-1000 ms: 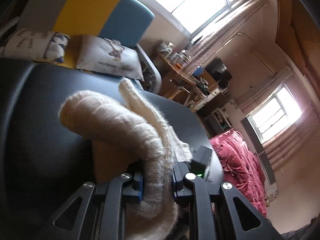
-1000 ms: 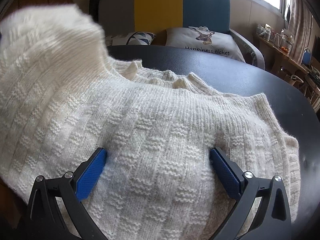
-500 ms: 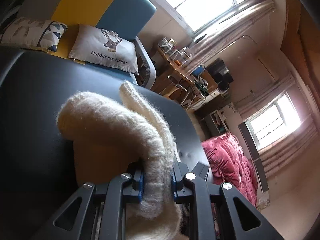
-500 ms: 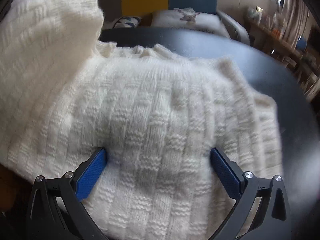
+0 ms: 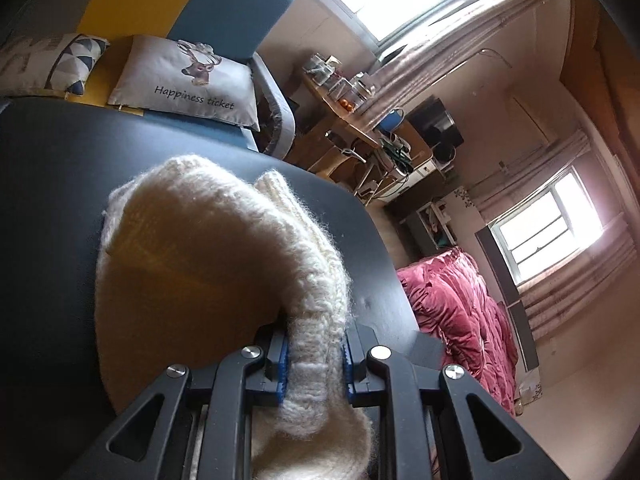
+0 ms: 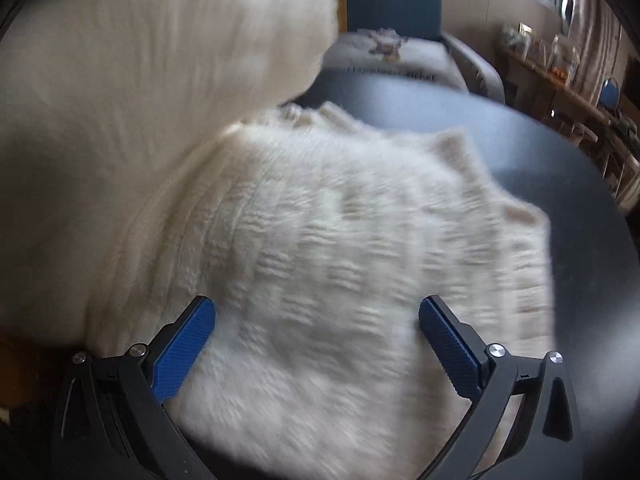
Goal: Fold clothes
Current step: 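Fold the held sweater edge over the sweater with the left tool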
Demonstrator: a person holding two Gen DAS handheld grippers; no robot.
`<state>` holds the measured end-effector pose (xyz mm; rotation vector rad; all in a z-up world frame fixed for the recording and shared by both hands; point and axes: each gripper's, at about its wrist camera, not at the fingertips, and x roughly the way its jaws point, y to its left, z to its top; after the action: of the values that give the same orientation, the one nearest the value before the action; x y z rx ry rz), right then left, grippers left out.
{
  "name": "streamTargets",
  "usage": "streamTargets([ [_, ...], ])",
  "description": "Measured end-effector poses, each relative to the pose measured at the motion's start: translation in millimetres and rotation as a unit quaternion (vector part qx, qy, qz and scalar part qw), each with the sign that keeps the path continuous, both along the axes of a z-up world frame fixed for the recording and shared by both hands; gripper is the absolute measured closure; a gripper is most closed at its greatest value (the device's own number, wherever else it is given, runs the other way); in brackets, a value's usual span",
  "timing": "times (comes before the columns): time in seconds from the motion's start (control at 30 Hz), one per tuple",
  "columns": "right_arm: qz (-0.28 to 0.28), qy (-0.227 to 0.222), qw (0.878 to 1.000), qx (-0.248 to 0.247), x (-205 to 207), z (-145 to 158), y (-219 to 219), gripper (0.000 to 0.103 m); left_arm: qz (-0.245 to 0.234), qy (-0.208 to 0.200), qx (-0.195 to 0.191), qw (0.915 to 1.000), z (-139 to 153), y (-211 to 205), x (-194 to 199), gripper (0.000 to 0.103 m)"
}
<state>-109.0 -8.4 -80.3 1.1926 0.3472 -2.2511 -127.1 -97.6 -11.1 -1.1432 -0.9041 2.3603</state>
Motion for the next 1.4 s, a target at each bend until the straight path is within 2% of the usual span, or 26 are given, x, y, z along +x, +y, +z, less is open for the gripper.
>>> streamTargets([
  [0.07, 0.001, 0.003, 1.0, 0.018, -4, -1, 17, 0.0, 0.006, -0.004, 0.012, 0.9999, -2, -7, 1, 0.084],
  [0.1, 0.002, -0.011, 1.0, 0.022, -7, -7, 25, 0.0, 0.01, -0.006, 0.018, 0.9998, -2, -10, 2, 0.084],
  [0.17, 0.0, -0.016, 1.0, 0.01, -4, -17, 28, 0.0, 0.015, -0.005, 0.02, 0.9997, -2, -13, 4, 0.084],
  [0.3, -0.024, -0.016, 1.0, -0.006, 10, -18, 13, 0.0, -0.001, -0.013, -0.008, 0.9999, -1, 1, -1, 0.084],
  [0.53, -0.025, -0.019, 0.999, -0.019, 30, -16, -11, 0.0, -0.039, -0.033, -0.047, 0.9976, -11, 27, -22, 0.084],
  [0.73, -0.004, -0.003, 1.0, -0.03, 43, -18, -11, 0.0, -0.085, -0.062, -0.075, 0.9917, -40, 64, -55, 0.084],
  [0.87, -0.003, 0.013, 0.999, -0.04, 49, -20, -10, 0.0, -0.115, -0.074, -0.096, 0.986, -60, 81, -59, 0.082],
  [0.9, -0.001, 0.017, 0.999, -0.042, 50, -19, -8, 0.0, -0.115, -0.078, -0.096, 0.9856, -64, 82, -59, 0.082],
  [1.03, 0.012, 0.029, 0.998, -0.048, 59, -15, 2, 0.0, -0.11, -0.091, -0.054, 0.9883, -70, 70, -58, 0.075],
  [1.23, -0.008, 0.004, 0.995, -0.095, 62, -4, 30, 0.0, -0.116, -0.109, -0.017, 0.987, -66, 69, -59, 0.066],
  [1.33, -0.018, -0.01, 0.995, -0.101, 61, -7, 36, 0.0, -0.129, -0.108, -0.004, 0.9858, -56, 67, -55, 0.066],
  [1.4, -0.019, -0.015, 0.995, -0.096, 63, -11, 37, 0.0, -0.13, -0.092, 0.005, 0.9873, -43, 57, -47, 0.066],
])
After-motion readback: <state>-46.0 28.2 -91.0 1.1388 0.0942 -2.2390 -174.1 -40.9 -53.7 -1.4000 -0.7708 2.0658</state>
